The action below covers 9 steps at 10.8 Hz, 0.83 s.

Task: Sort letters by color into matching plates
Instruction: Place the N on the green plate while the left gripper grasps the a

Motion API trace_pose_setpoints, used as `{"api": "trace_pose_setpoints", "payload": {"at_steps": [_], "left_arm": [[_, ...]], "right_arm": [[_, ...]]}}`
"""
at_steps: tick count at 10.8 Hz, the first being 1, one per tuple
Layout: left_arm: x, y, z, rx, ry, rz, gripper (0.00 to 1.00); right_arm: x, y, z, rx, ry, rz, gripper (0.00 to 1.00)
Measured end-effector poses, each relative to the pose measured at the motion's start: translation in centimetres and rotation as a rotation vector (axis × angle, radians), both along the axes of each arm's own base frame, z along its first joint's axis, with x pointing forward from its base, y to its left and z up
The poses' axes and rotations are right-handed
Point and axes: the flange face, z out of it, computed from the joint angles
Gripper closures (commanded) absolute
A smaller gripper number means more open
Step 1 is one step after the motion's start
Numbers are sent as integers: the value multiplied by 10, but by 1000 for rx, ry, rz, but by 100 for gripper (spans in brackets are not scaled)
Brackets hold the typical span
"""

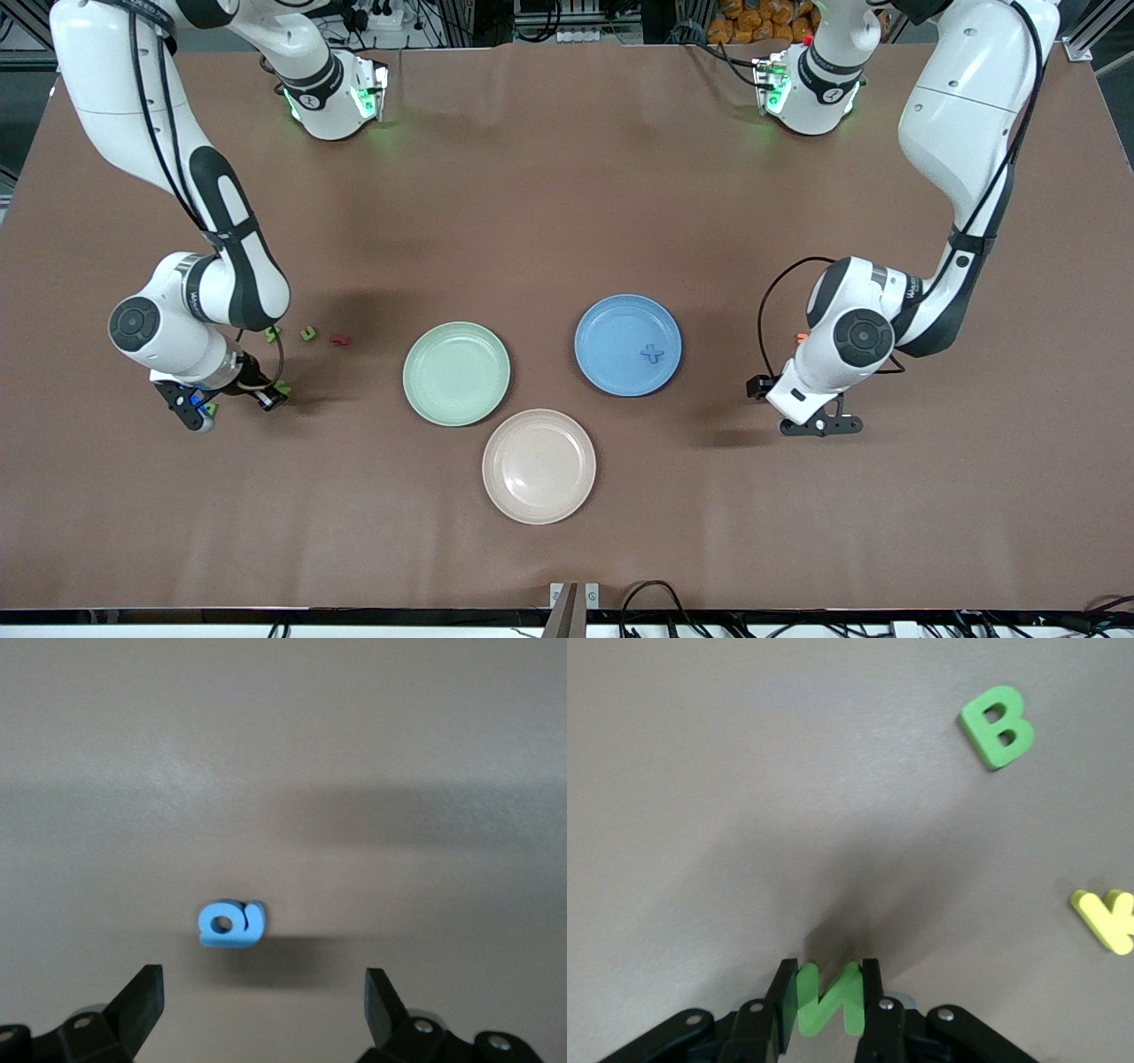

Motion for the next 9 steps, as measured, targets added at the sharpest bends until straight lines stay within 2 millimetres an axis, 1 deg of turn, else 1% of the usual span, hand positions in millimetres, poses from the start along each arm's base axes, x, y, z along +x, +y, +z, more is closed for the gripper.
{"api": "trace_pose_setpoints", "payload": {"at_steps": [2,4,6,8,9], "left_arm": [[8,9,-1,-27,2,28,0],[14,14,-4,-33,0,43,0],[15,19,-13,-34,11,50,0],[17,36,-22,-34,24,63,0],[18,44,-24,-35,26,69,0]], "right_arm": [[6,19,6,1,-4,56,94],[14,48,19,10,9,133,94],[23,84,37,20,20,204,94],[28,123,54,28,29,276,94],[28,142,61,31,32,307,94]]}}
